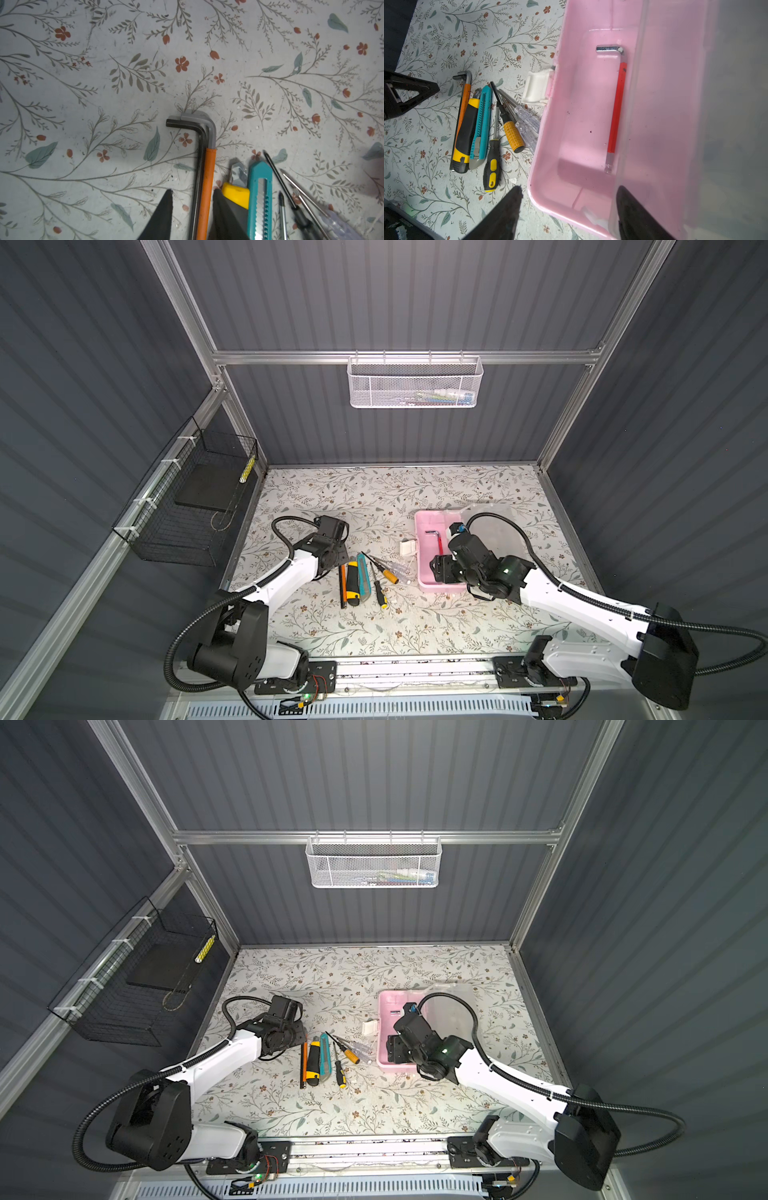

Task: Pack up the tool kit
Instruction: 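Grasp the black hex key with the left gripper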

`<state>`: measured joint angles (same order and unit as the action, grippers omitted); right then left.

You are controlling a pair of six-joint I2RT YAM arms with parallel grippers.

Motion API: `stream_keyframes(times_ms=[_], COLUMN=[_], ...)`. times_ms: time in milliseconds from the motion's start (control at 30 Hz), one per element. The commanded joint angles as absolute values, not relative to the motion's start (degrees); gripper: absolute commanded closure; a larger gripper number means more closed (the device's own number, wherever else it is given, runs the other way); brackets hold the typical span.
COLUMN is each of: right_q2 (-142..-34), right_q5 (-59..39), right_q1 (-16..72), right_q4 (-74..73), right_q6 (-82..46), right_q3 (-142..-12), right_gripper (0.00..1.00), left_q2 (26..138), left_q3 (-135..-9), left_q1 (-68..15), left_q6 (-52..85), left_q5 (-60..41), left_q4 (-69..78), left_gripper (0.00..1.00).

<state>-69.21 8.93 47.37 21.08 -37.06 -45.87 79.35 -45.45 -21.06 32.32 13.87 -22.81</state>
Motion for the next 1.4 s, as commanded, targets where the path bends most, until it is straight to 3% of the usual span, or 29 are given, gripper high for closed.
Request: stream_keyframes(times_ms=[0,567,1067,1367], right_q2=[-70.0,-69.8,-68.9,-70.7], right_q5=[8.1,8.2,7.9,7.4], right_q1=[47.5,47.5,47.4,47.3], right_q4=[18.7,16.8,16.2,15.8], right_q6=[-37.5,-39.8,-39.6,-39.4], right_q3=[-46.6,-43.4,-43.0,-43.3], right_gripper=[0.28,0.27,0.27,0.27], left_q2=[80.8,86.0,76.8,79.3], left_q3=[-44.6,-40.4,-40.1,-39.0], left_q1=[-19.9,-19.0,-19.1,-19.1], left_q6=[30.1,30.9,30.2,29.4], left_q5=[11.6,8.9,7.4,7.3], left_q4=[-21.1,-15.6,-17.9,-16.5], left_gripper=[0.69,0.76,0.73,0.74])
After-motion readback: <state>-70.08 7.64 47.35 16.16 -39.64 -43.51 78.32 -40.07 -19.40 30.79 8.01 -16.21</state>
